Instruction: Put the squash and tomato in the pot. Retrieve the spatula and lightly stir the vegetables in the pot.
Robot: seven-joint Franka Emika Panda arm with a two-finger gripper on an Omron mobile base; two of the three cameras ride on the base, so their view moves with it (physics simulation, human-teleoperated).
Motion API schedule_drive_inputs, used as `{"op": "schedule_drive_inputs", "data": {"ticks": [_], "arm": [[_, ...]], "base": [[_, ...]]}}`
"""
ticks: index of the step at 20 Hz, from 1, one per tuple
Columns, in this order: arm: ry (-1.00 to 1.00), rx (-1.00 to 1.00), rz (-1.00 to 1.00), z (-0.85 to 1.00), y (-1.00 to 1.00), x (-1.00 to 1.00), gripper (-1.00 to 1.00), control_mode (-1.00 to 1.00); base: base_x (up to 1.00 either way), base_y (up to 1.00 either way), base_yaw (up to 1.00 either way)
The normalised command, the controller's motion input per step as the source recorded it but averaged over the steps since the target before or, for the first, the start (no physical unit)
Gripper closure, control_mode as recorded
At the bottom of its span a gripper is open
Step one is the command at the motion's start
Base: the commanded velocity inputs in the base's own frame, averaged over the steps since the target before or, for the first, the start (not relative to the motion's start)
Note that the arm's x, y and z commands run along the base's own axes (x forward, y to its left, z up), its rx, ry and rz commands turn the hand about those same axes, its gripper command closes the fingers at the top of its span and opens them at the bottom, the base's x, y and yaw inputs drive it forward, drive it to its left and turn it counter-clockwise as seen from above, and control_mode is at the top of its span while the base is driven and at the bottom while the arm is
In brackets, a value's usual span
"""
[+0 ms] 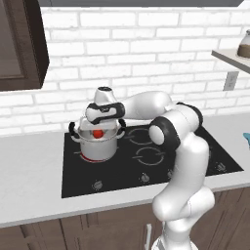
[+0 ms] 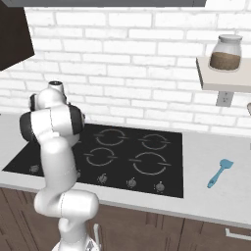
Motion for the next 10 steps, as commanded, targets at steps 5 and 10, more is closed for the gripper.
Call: {"op": "schedule_drive_inputs", "data": {"ticks": [5,10], "arm": [[0.00,0.00,0.00,-0.29,0.13,0.23,1.00,-1.00],[0.00,0.00,0.00,-0.23,0.03,0.22,-1.00,-1.00]], "base": [[0.00,0.00,0.00],[0.00,0.00,0.00]]}}
